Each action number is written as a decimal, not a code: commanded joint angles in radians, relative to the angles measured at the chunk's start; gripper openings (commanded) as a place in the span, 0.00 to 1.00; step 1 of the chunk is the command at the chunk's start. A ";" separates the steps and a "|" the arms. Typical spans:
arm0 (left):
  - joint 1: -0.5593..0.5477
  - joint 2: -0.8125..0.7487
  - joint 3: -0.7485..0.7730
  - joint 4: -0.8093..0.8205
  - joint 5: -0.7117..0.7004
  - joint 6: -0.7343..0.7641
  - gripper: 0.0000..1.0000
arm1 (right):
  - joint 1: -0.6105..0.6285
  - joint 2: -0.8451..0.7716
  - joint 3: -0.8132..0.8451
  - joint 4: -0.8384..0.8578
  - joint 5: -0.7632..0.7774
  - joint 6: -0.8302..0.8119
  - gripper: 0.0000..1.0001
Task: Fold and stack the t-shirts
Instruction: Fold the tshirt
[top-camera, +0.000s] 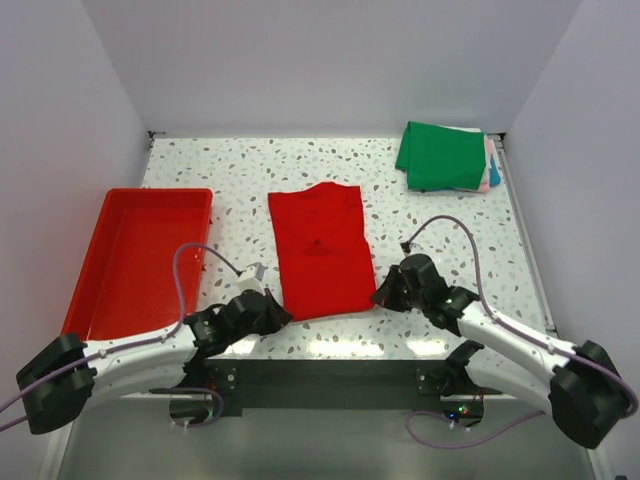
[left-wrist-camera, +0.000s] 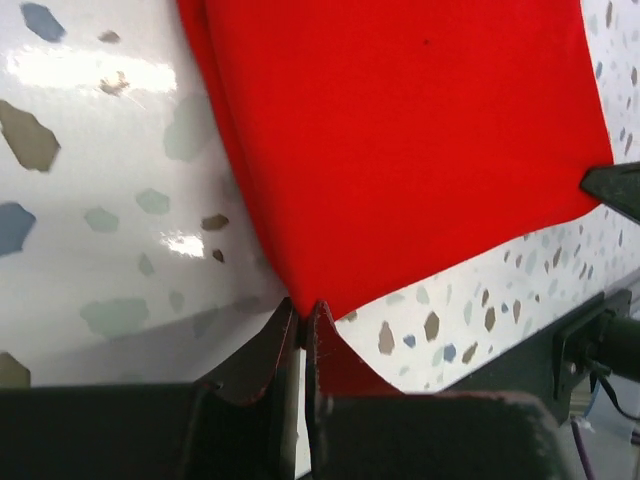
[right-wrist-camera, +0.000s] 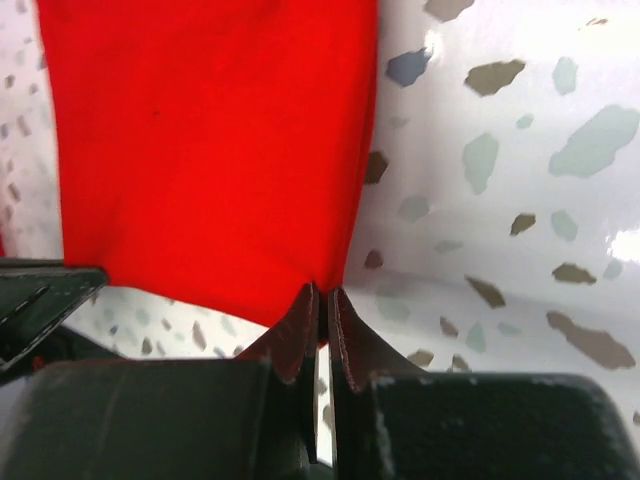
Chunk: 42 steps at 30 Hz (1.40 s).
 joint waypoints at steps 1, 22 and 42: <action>-0.079 -0.098 0.057 -0.188 -0.068 -0.006 0.00 | 0.025 -0.146 -0.031 -0.162 -0.024 -0.023 0.00; -0.271 -0.235 0.426 -0.523 -0.335 0.003 0.00 | 0.050 -0.316 0.289 -0.541 0.101 -0.134 0.00; 0.362 0.259 0.748 -0.177 0.051 0.342 0.00 | -0.214 0.495 0.898 -0.302 -0.075 -0.309 0.00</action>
